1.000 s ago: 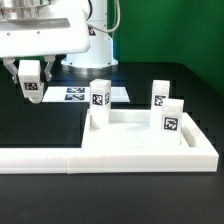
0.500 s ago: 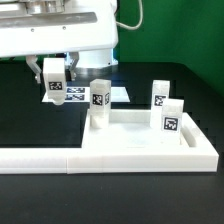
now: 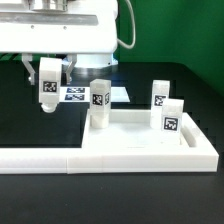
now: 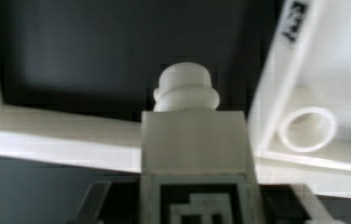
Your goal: Assemble square table
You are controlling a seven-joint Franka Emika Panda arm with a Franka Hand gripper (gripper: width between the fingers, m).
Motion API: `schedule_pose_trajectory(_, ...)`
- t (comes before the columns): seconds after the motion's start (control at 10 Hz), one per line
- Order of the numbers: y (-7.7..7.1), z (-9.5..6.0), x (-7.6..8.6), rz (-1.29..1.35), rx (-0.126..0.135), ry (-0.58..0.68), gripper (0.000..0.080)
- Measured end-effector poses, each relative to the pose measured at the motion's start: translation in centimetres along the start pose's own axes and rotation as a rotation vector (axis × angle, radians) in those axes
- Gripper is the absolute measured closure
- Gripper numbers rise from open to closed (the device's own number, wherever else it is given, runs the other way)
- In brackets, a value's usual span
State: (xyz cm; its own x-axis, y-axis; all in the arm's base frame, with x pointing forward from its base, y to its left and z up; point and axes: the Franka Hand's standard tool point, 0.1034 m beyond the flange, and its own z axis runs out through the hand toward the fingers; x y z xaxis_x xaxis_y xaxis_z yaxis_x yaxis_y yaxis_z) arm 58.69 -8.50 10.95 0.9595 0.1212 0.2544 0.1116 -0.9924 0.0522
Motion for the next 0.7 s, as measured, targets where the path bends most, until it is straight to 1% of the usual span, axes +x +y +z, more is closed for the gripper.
schedule_pose_trajectory(0.1,-0.2,0.2,-0.3,0.002,0.000,-0.003,0.0512)
schedule_pose_trajectory(0.2,-1.1,0.2,0.0,0.048,0.013,-0.006,0.0512)
schedule_pose_trajectory(0.3,-2.2,0.1,0.9,0.068,0.035,-0.011,0.0512)
schedule_pose_trajectory(0.4,-2.8,0.1,2.1,0.065,0.043,0.001,0.0512)
schedule_pose_trajectory(0.6,-4.3,0.6,3.4,0.048,0.042,0.034,0.0512)
schedule_pose_trajectory(0.7,-4.3,0.7,3.7,0.045,0.037,0.053,0.0512)
